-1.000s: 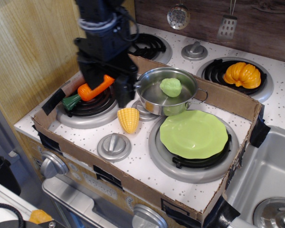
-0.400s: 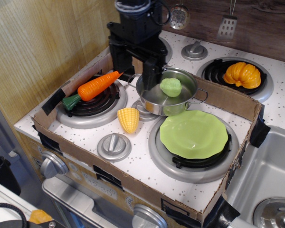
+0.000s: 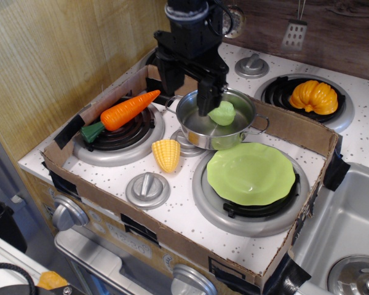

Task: Take broccoli out of pan

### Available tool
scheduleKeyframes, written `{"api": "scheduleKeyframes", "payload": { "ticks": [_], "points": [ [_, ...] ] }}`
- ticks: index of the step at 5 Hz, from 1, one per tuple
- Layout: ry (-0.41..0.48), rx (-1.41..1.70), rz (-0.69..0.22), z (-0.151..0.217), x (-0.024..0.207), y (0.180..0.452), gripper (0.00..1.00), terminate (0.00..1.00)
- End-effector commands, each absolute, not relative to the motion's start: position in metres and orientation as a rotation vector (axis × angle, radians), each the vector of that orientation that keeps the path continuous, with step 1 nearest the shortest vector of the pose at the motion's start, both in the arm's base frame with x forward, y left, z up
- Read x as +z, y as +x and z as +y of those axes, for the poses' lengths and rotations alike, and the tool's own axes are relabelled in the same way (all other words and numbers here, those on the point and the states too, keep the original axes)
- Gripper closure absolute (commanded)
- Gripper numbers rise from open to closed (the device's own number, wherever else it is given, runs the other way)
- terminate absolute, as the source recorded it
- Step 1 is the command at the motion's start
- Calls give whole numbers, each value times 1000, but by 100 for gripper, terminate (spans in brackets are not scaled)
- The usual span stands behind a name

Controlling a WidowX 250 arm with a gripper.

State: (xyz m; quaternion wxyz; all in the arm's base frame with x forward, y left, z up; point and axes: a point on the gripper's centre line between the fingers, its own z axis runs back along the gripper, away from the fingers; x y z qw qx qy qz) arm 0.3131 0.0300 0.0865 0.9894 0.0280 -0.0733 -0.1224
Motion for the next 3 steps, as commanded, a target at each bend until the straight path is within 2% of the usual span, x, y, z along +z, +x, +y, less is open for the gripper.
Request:
{"api": "scheduleKeyframes", "payload": {
  "ticks": [1,3],
  "points": [
    [49,-288,-217,29,80,335,0,0],
    [38,-276,-223,29,76,342,0,0]
  ]
}}
